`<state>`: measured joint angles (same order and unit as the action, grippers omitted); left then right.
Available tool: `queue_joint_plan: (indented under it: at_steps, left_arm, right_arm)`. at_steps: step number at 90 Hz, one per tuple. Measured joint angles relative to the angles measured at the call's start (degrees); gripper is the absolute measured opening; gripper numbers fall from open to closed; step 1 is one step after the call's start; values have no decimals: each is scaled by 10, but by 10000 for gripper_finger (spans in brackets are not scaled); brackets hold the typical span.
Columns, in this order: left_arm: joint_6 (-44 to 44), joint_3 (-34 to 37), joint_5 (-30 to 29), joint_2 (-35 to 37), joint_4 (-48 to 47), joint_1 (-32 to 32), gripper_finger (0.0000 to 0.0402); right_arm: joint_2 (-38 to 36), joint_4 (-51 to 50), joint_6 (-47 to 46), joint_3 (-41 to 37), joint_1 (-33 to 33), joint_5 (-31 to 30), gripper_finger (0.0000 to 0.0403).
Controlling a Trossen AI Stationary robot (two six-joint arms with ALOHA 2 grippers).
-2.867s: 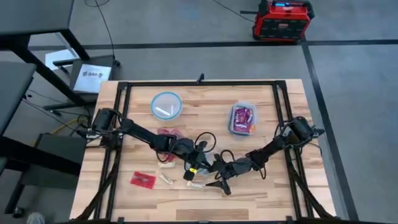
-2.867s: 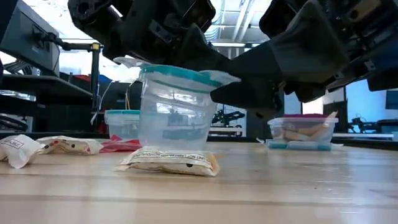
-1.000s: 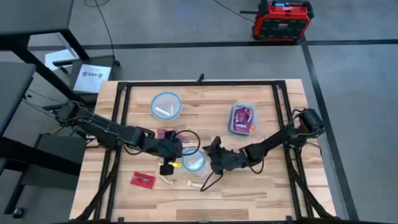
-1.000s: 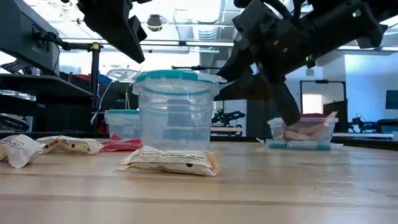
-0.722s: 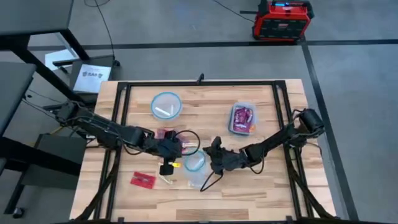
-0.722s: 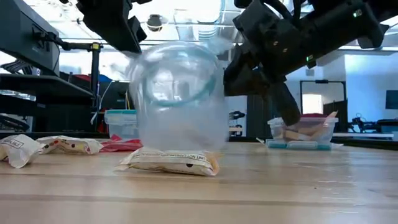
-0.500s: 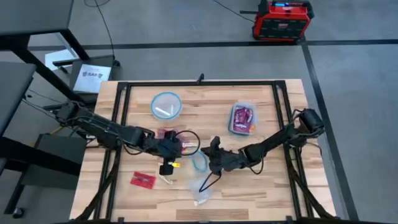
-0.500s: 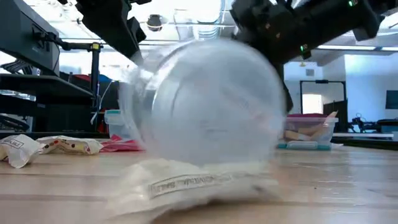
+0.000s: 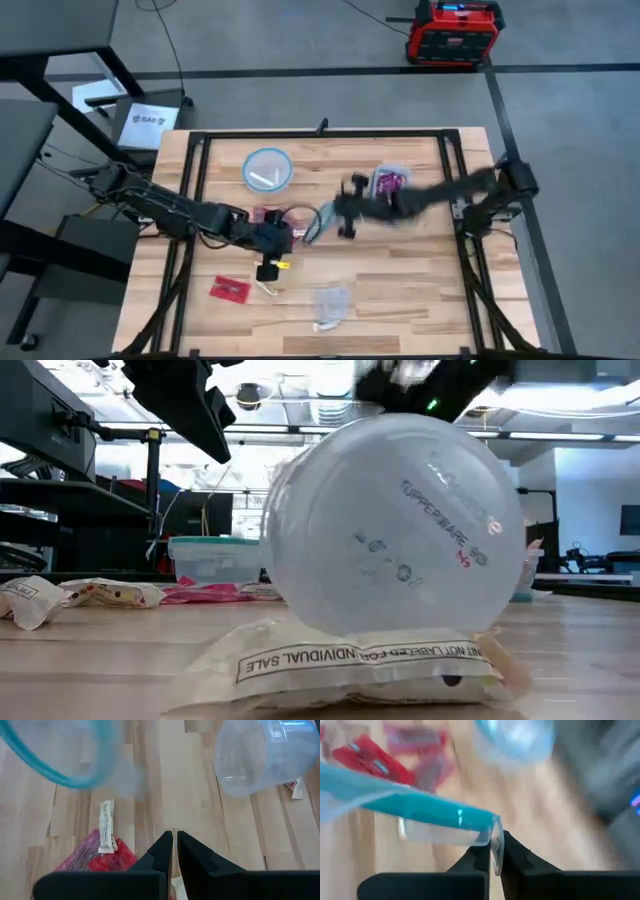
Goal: Sort candy
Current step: Open the center transparent bin, then move the center transparent bin to the top center
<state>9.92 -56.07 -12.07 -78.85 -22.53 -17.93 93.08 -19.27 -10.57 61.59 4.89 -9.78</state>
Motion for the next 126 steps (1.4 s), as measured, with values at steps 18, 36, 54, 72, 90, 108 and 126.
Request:
queue_joint_plan:
  at_steps: [18,36,54,72,90,108,126]
  left_arm:
    - [-2,0,0,0,1,0,13]
    - [-3,0,0,0,1,0,13]
    - [-6,0,0,0,-2,0,13]
    - [-7,0,0,0,-3,0,13]
    - [-8,0,0,0,0,0,13]
    - [-6,0,0,0,0,0,13]
    - [-4,0,1,0,0,0,13]
  right_arm:
    - [47,-52,-89,0,168,299,0]
    - [95,-70,-104,0,259,368,2]
    - [97,-54,-79,0,279,369,66]
    - [52,-61,-29,-1,279,387,168]
    - [-64,-75,-14,0,194,426,237]
    - [-86,-73,-15,-1,-17,386,248]
    - [-13,-21,-59,-1,-145,328,249]
